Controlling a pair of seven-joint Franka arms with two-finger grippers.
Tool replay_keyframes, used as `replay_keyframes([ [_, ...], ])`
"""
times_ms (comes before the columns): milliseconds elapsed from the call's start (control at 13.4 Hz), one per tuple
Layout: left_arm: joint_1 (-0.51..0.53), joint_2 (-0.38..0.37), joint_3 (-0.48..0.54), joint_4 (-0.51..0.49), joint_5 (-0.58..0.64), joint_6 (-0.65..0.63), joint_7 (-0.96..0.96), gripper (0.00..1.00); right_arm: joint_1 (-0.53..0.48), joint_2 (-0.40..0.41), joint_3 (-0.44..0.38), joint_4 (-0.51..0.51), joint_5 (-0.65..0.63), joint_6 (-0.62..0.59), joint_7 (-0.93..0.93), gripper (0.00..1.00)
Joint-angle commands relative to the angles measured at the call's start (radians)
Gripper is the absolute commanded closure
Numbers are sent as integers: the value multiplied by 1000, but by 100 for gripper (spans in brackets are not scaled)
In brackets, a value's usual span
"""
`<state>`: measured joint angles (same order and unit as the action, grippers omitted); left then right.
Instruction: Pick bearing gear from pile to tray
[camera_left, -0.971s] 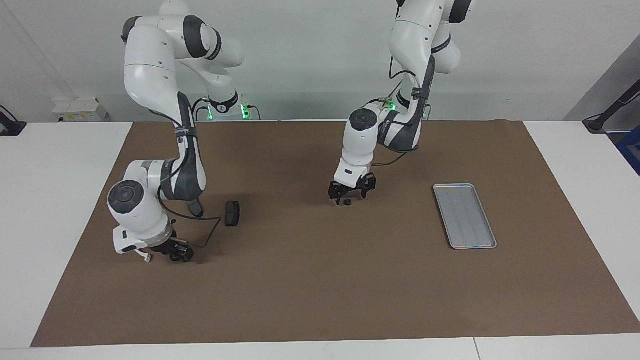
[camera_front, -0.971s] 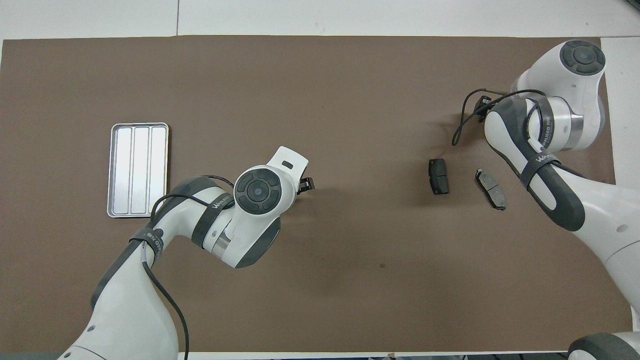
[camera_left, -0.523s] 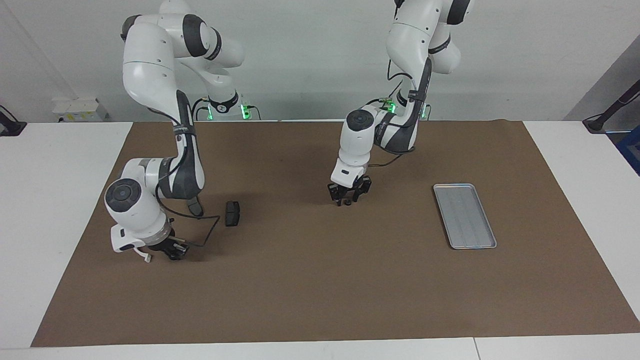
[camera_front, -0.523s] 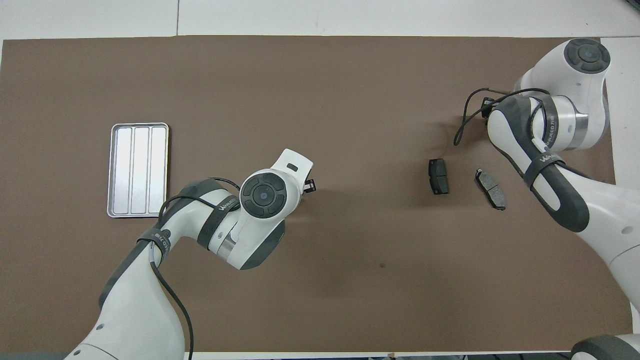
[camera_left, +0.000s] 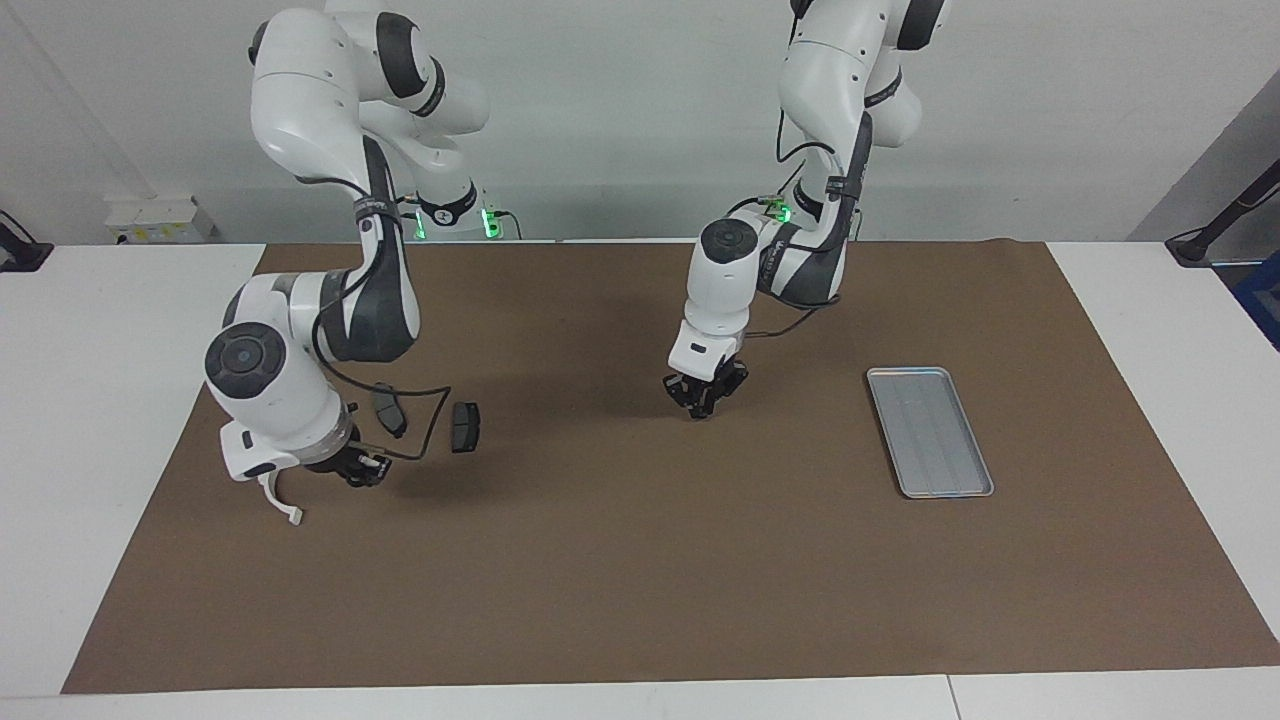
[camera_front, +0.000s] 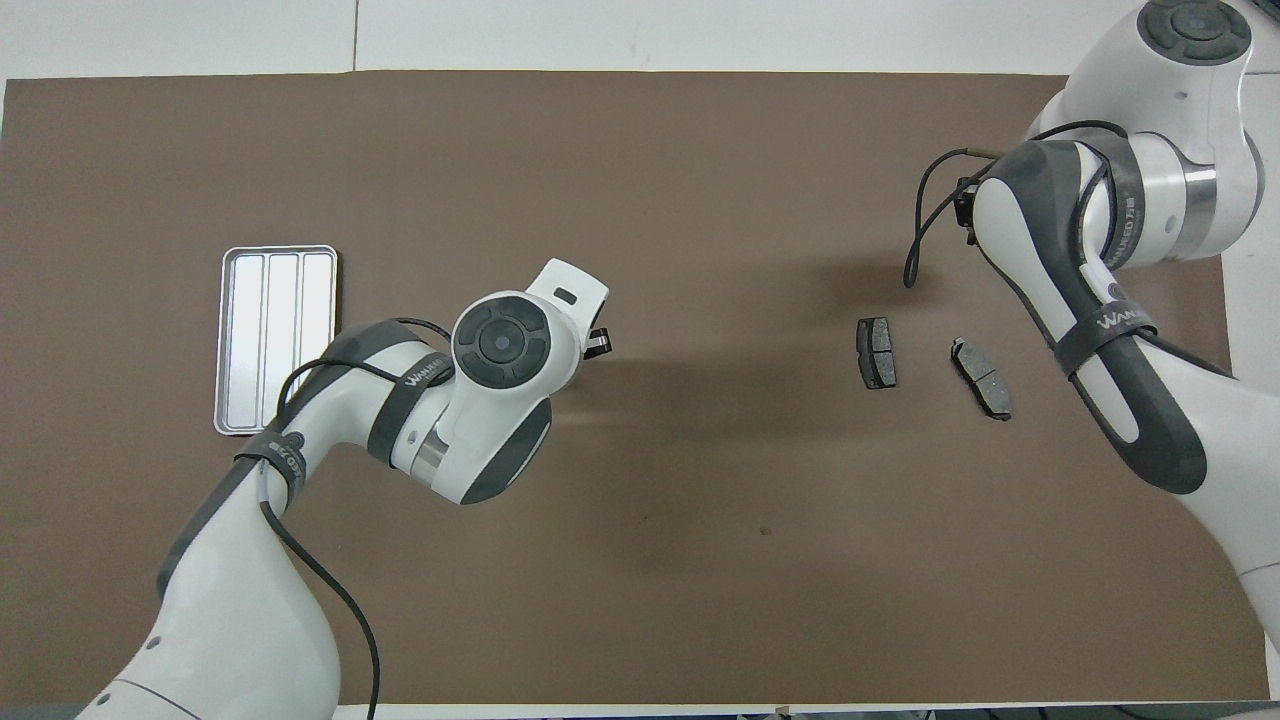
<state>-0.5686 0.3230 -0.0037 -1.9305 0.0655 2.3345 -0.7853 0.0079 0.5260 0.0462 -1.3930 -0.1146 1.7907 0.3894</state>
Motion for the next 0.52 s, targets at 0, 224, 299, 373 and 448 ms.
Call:
replay_keyframes([
  [0, 158, -112, -7, 45, 5, -179, 211, 100, 53, -61, 4, 2, -7, -83, 23, 100],
  [224, 362, -208, -4, 45, -41, -306, 566, 100, 163, -89, 4, 9, 65, -126, 258, 100],
  [299, 428, -222, -4, 38, -47, -322, 686, 100, 220, -90, 4, 8, 90, -104, 389, 100],
  [373, 488, -228, -4, 28, -49, -323, 775, 100, 263, -95, 6, 6, 110, -71, 517, 100],
  [448, 531, -235, -4, 4, -50, -319, 851, 100, 305, -95, 14, 0, 139, -47, 627, 100],
])
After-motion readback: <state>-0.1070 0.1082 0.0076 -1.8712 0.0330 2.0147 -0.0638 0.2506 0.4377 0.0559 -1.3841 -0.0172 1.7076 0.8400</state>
